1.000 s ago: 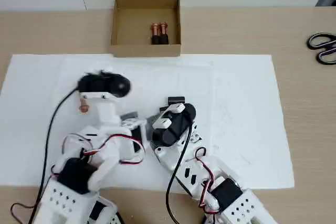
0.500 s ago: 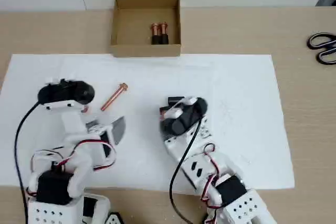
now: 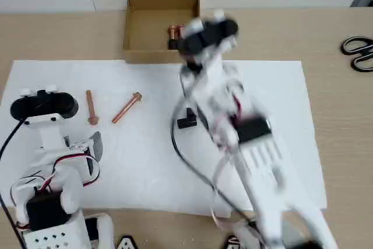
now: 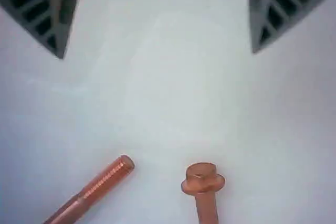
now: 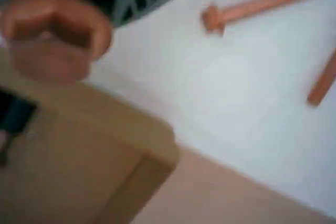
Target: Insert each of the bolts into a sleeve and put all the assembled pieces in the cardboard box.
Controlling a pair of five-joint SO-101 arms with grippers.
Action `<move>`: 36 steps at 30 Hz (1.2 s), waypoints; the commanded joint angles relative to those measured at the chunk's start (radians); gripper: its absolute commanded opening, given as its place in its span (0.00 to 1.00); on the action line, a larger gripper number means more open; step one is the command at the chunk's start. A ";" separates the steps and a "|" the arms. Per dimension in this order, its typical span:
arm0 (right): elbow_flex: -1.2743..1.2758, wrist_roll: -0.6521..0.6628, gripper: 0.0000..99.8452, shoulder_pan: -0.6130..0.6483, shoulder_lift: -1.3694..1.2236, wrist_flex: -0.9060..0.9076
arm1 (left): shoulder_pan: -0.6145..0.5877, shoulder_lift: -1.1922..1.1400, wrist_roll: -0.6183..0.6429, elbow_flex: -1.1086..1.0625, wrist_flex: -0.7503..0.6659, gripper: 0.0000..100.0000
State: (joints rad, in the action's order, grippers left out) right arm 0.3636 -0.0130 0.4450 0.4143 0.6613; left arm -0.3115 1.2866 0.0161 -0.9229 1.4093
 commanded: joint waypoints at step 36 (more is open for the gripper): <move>-1.683 0.017 0.00 -0.022 -1.732 -0.380 | 0.000 0.011 -0.005 0.004 -0.003 0.22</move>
State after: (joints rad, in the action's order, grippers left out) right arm -1.2505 -0.0100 0.4434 -1.3441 0.3145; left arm -0.3115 1.2866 0.0161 -0.9229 1.4093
